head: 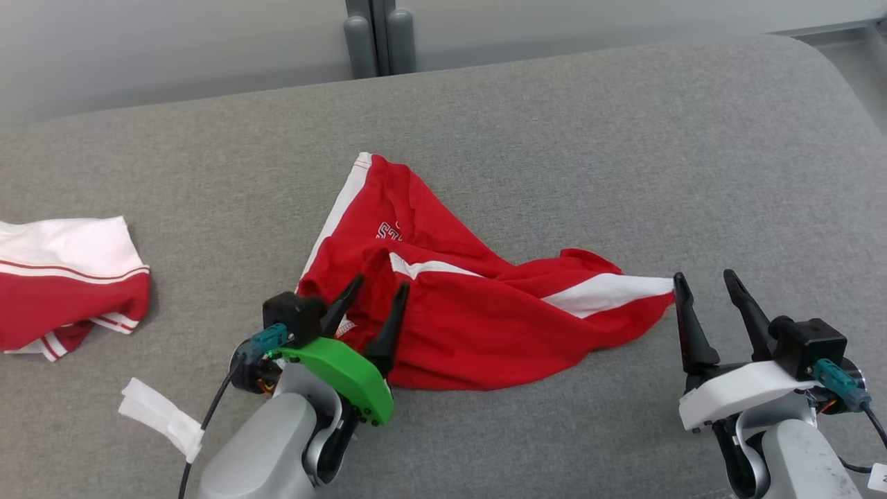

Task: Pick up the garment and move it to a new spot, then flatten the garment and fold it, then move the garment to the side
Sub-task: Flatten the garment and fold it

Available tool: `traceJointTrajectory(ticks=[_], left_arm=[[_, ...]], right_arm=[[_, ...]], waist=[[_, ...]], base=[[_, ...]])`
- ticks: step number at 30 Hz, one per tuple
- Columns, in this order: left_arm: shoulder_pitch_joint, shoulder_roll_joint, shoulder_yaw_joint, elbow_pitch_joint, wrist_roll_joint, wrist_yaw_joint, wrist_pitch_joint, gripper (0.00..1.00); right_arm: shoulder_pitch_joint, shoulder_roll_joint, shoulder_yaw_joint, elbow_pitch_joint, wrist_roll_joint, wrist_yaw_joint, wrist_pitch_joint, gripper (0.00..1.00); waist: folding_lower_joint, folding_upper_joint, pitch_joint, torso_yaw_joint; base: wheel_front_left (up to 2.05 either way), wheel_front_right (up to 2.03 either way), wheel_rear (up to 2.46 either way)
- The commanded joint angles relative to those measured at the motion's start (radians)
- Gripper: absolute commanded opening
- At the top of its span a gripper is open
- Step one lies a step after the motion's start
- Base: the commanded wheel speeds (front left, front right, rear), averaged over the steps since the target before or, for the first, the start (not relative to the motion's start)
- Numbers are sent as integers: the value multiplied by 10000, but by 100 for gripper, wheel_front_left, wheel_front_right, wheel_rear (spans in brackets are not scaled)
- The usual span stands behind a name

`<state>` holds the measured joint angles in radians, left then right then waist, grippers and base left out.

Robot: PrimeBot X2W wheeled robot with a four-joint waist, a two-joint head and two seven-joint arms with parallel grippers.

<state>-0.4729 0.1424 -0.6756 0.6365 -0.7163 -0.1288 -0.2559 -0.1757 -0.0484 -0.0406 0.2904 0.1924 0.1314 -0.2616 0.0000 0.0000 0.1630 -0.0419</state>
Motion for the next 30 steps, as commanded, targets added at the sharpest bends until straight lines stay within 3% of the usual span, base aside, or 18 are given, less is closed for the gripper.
traceJointTrajectory(ticks=[1,8,10,18,27,28,29,30], left_arm=[[-287,79,-243,55,-429,-28,48,100],[-743,432,-1445,462,-1717,-28,141,100],[-798,462,-1621,609,-1876,-28,73,0],[-297,517,-1959,633,-2533,-28,-104,0],[998,879,-771,429,-2028,-27,-82,0],[1171,906,-624,505,-1919,-27,-83,27],[1301,903,-530,553,-1814,-27,-83,87],[1446,898,-372,627,-1731,-27,-83,100]], right_arm=[[-73,-40,-10,-39,-30,-14,-49,100],[-33,-40,-56,-36,-66,-14,-50,100],[-9,-40,-90,-8,-89,-14,-50,100],[292,-39,-534,303,-91,-14,-50,100],[756,-42,-703,737,85,-14,-48,100],[769,-40,-671,778,107,-14,-50,100],[779,-37,-648,806,122,-14,-48,100],[783,-39,-608,839,152,-14,-50,100]], waist=[[0,0,244,-304],[0,0,264,-510],[0,0,203,-498],[0,0,-614,213],[0,0,-1587,1296],[0,0,-1632,1375],[0,0,-1655,1412],[0,0,-1675,1447]], base=[[0,0,0],[0,0,0],[0,0,0],[0,0,0],[0,0,0],[0,0,0],[0,0,0],[0,0,0]])
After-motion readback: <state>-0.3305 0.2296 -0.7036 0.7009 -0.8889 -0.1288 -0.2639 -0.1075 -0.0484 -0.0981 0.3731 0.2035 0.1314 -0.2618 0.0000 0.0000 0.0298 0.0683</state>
